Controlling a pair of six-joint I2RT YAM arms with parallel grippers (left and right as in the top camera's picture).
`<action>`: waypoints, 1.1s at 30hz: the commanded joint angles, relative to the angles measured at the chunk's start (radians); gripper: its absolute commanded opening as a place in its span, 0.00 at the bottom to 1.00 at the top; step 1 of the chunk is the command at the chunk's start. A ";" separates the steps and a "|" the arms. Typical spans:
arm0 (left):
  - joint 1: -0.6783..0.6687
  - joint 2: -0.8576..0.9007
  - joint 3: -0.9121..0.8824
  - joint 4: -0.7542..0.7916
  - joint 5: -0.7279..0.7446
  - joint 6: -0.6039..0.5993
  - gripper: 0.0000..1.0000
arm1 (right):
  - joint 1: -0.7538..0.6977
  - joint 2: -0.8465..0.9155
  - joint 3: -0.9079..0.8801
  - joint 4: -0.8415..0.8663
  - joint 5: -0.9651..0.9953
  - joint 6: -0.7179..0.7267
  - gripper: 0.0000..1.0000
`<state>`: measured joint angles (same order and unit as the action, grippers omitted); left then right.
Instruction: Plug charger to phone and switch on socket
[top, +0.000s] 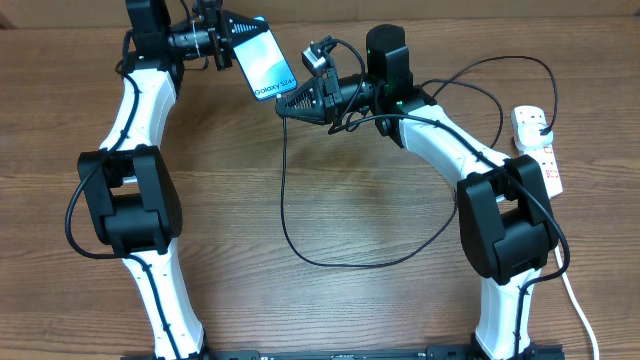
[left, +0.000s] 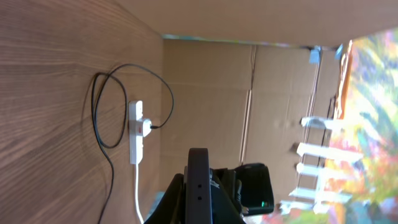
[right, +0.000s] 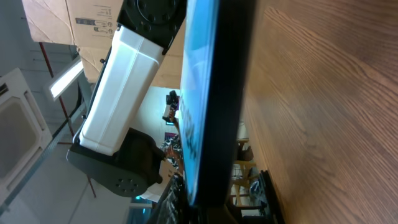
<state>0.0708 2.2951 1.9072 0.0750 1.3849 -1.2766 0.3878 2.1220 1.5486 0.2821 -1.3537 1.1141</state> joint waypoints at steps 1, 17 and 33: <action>-0.026 -0.031 0.007 0.048 0.141 -0.002 0.04 | -0.002 -0.001 0.014 0.000 0.052 0.007 0.04; -0.040 -0.031 0.007 0.062 0.195 -0.040 0.04 | -0.012 -0.001 0.014 0.000 0.081 -0.049 0.04; -0.017 -0.031 0.007 0.063 0.195 -0.030 0.05 | -0.030 -0.001 0.014 0.006 0.022 -0.049 1.00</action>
<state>0.0387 2.2951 1.9072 0.1352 1.5406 -1.2881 0.3538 2.1220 1.5490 0.2768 -1.3094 1.0687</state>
